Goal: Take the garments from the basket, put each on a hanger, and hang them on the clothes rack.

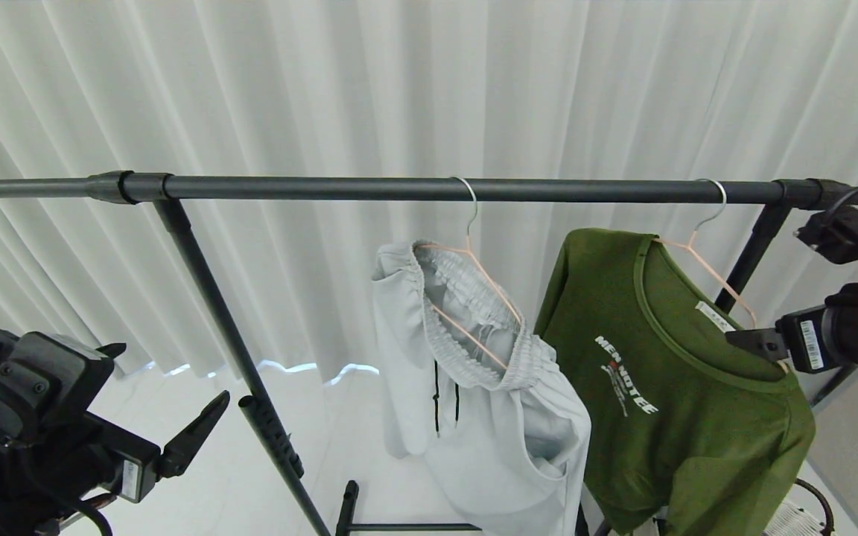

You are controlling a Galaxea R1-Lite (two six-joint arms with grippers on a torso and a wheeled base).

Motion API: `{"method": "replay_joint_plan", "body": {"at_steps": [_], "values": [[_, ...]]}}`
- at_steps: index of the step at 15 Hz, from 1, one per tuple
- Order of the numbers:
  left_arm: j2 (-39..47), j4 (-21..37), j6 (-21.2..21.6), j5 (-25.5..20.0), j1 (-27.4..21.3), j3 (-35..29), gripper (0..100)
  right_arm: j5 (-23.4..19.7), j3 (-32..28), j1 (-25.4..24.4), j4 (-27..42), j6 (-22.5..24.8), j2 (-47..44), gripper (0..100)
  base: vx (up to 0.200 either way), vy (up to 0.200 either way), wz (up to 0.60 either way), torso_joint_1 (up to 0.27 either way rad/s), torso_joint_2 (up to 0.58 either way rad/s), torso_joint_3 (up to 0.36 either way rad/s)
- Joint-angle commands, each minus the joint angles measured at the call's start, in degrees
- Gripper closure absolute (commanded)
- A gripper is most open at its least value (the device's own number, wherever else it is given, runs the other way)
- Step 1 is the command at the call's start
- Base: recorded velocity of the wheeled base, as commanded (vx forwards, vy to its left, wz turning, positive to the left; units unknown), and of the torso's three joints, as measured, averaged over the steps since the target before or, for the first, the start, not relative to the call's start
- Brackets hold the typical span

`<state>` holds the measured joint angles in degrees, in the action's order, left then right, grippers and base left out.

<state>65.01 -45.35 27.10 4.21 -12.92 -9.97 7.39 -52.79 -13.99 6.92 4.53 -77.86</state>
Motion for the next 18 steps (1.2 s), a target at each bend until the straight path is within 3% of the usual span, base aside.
{"method": "replay_joint_plan", "body": {"at_steps": [1,8,12,16,18], "values": [[0.4,0.0,0.1,0.1,0.2,0.2,0,-0.4,4.0,0.0,-1.0,0.1,9.0,0,0.000,0.000,0.00,0.000,0.00,0.000],[-0.1,0.0,-0.3,1.2,3.0,1.1,0,1.1,15.3,1.6,-3.7,0.7,21.8,0,-0.200,0.000,0.00,0.001,0.00,0.002],[-2.3,-0.1,-0.4,1.2,6.9,3.3,0,6.0,21.3,3.3,-2.8,0.7,28.0,0,-0.200,0.000,0.00,0.000,0.00,0.001],[-10.2,0.1,0.1,1.2,9.5,9.3,0,7.1,22.0,7.8,8.8,0.8,37.6,0,-0.200,0.000,0.00,0.002,0.00,0.004],[-14.5,2.6,0.1,2.5,11.4,10.0,0,7.1,22.1,10.1,16.8,0.8,43.7,0,0.000,0.000,0.00,0.000,0.00,0.000]]}}
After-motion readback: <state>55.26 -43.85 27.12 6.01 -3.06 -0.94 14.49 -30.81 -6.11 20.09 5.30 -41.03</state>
